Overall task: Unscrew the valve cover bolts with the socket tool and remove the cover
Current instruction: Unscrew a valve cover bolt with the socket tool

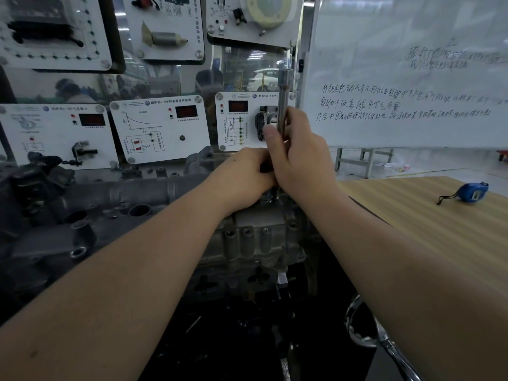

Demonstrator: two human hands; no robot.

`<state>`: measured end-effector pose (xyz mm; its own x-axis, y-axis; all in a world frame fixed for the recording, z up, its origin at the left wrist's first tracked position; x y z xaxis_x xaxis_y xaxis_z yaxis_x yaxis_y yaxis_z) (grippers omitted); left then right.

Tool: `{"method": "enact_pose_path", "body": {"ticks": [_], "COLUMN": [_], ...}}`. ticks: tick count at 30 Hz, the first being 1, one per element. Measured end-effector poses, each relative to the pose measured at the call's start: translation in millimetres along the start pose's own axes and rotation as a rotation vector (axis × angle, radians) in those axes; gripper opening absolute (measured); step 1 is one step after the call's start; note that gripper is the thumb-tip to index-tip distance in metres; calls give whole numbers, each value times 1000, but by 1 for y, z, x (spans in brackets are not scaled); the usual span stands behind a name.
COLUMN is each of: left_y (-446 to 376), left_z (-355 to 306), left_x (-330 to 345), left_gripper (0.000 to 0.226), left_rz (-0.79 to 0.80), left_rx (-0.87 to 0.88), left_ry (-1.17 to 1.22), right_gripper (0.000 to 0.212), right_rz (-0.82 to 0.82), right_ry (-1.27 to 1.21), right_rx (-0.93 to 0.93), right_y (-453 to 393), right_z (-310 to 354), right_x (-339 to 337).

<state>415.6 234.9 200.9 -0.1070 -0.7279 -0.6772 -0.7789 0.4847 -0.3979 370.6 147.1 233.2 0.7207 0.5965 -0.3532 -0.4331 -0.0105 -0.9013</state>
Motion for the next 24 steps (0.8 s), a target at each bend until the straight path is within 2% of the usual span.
{"method": "enact_pose_path", "body": {"ticks": [2, 5, 7, 14, 17, 21, 24], "left_y": [-1, 0, 1, 3, 1, 1, 1], "left_z": [1, -2, -5, -7, -4, -5, -5], "left_x": [0, 0, 1, -2, -3, -3, 0], "left_gripper": [31, 30, 31, 34, 33, 30, 29], "left_rz": [-9, -4, 4, -11, -31, -33, -8], "left_rx": [4, 24, 37, 43, 45, 56, 52], "left_ry": [-8, -13, -21, -20, -26, 1, 23], "right_gripper": [36, 21, 22, 32, 44, 29, 25], "right_rz": [-21, 5, 4, 48, 31, -8, -11], "right_ry": [-1, 20, 24, 7, 16, 31, 31], "right_rx": [0, -3, 19, 36, 22, -9, 8], "right_y": [0, 0, -1, -1, 0, 0, 0], "right_z": [1, 1, -2, -3, 2, 4, -1], "right_x": [-3, 0, -1, 2, 0, -3, -3]}}
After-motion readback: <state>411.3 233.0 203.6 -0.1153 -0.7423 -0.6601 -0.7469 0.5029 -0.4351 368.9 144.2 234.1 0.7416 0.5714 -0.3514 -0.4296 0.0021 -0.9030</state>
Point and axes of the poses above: each hand's wrist, its own y-axis away from the middle knuckle, its own x-axis out of the palm, z = x × y, the point moved 9 cm from there along -y, towards the middle knuckle, and after that the axes turned 6 degrees about -x, right-handed, at the moved point
